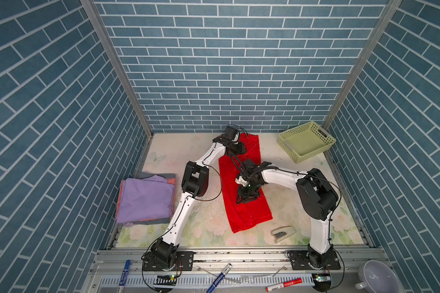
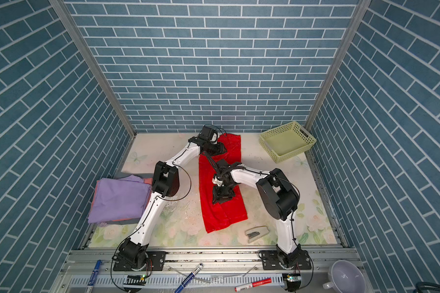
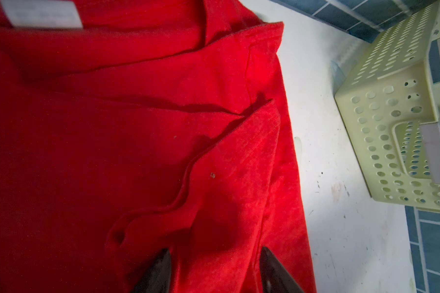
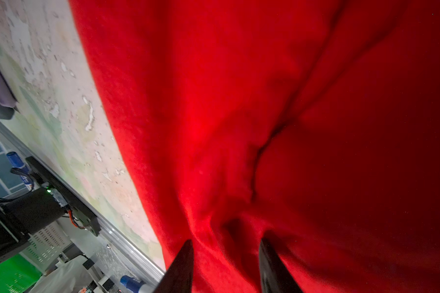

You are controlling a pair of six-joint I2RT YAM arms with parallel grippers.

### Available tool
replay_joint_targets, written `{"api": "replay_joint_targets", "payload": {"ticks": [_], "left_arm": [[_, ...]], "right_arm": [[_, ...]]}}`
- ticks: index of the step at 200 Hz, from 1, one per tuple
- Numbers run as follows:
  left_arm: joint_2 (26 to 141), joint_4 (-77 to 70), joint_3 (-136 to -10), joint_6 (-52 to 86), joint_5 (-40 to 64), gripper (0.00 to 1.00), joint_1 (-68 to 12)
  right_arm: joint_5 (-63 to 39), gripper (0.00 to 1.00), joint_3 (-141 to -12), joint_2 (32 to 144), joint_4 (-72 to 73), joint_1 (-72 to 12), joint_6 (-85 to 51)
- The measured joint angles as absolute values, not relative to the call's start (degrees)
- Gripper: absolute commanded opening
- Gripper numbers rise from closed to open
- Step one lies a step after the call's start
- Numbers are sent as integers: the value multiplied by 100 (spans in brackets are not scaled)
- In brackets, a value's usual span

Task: Fold and stack t-shirts
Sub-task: Rotate the T-shirt at the center of the table.

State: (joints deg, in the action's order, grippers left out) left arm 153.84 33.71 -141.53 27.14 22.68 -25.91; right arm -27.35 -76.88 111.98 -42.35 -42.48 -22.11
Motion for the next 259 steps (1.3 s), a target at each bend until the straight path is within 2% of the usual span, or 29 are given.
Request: {"api": "replay_joint_targets", "payload": {"ticks": [26, 51, 85, 119, 170, 259], "left_arm": [[14993, 3811, -14129, 2338, 2185, 60, -2574], [14455, 4204, -13968, 2178, 1975, 59, -2569], [14035, 4390, -13417, 2298, 1693, 59, -2561], [14357, 4541, -13312, 2499, 1581, 58, -2530], [14730, 4628, -13305, 2659, 1564, 58, -2453], [15605, 4375, -14656, 2932, 2163, 57, -2331]], "right_arm": [[-2403, 48, -7634, 10530, -4313, -4200, -2211], [-2285, 48, -7199, 9863, -3754, -3962, -2377], [-2217, 48, -6726, 10138, -2836, -3627, -2722], [-2078, 47, -6726, 10650, -2342, -3649, -2910], [-1754, 47, -6499, 10667, -1916, -3854, -3240], [-1621, 48, -6208, 10551, -1476, -4372, -3638]]}}
